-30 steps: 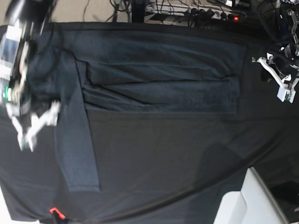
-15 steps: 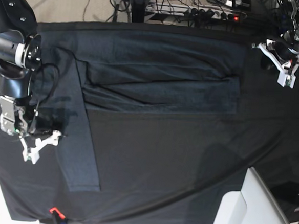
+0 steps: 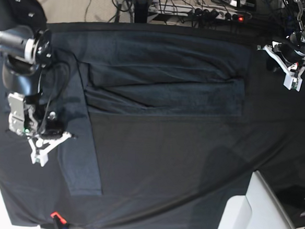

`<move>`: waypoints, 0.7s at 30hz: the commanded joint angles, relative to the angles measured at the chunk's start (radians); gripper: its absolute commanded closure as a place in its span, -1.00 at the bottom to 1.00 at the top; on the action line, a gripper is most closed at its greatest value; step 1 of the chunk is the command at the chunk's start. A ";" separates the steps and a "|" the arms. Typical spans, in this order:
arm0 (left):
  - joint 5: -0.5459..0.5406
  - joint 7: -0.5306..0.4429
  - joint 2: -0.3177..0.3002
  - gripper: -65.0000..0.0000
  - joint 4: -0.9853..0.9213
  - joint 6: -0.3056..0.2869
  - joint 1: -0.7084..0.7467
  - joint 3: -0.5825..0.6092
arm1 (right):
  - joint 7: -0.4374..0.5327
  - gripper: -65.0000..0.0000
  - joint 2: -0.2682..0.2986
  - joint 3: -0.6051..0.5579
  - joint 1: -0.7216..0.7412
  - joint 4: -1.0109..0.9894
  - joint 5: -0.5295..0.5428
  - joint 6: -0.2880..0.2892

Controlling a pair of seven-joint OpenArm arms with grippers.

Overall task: Fold the T-shirt properly
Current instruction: 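Grasp the trailing grey sleeve with the right gripper and lift it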

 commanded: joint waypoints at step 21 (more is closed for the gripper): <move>-0.008 -0.016 -0.068 1.00 0.013 0.001 0.000 -0.080 | -0.387 1.00 -0.168 -0.330 -0.511 1.027 0.011 -0.040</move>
